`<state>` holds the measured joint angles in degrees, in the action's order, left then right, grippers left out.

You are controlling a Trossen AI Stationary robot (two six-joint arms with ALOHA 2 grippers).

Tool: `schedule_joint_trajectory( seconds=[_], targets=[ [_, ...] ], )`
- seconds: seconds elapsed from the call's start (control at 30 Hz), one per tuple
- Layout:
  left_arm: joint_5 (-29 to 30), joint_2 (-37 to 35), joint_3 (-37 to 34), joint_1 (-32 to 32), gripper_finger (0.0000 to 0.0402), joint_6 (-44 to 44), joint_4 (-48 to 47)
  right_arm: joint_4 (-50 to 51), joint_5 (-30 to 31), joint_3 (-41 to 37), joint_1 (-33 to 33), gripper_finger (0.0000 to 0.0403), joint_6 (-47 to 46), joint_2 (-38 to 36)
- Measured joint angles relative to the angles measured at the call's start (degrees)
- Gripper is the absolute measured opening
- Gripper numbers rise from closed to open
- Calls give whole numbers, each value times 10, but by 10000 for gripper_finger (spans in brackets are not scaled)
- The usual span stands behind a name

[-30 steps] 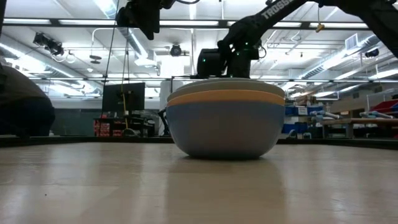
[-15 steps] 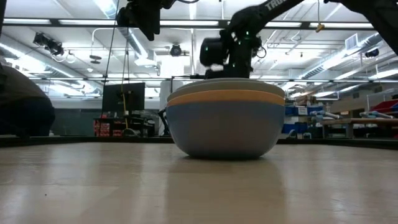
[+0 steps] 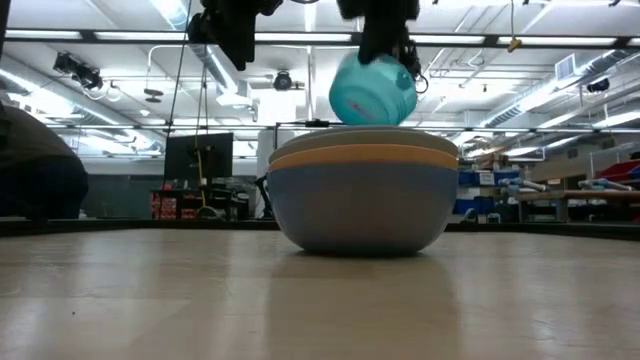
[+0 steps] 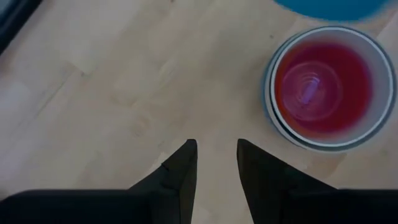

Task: Nest bowls inside each other
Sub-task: Stack the light blue bowl on top of the purple bowl

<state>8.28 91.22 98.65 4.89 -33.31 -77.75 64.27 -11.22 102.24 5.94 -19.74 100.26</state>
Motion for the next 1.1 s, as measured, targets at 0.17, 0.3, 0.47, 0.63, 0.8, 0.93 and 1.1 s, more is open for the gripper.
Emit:
schedule_joint_trajectory(
  seconds=[0.17, 0.3, 0.47, 0.63, 0.8, 0.93, 1.1],
  targets=[
    [15, 0, 0, 0, 122, 3, 2, -2, -6, 0, -57, 0, -29, -3],
    [15, 0, 0, 4, 122, 3, 5, -13, -24, -1, -88, 0, -44, 13],
    [16, 0, 0, 4, 122, 1, 11, -19, -35, -1, -106, 0, -58, 39],
    [15, 0, 0, 3, 122, -2, 11, -22, -45, -1, -106, 0, -60, 63],
    [13, 0, 0, 3, 122, -3, 11, -20, -56, -1, -107, 0, -60, 81],
    [13, 0, 0, 3, 122, -3, 11, -26, -59, -2, -107, 7, -62, 90],
    [12, 0, 0, 3, 122, -2, 11, -33, -65, -1, -107, 43, -61, 93]
  ],
)
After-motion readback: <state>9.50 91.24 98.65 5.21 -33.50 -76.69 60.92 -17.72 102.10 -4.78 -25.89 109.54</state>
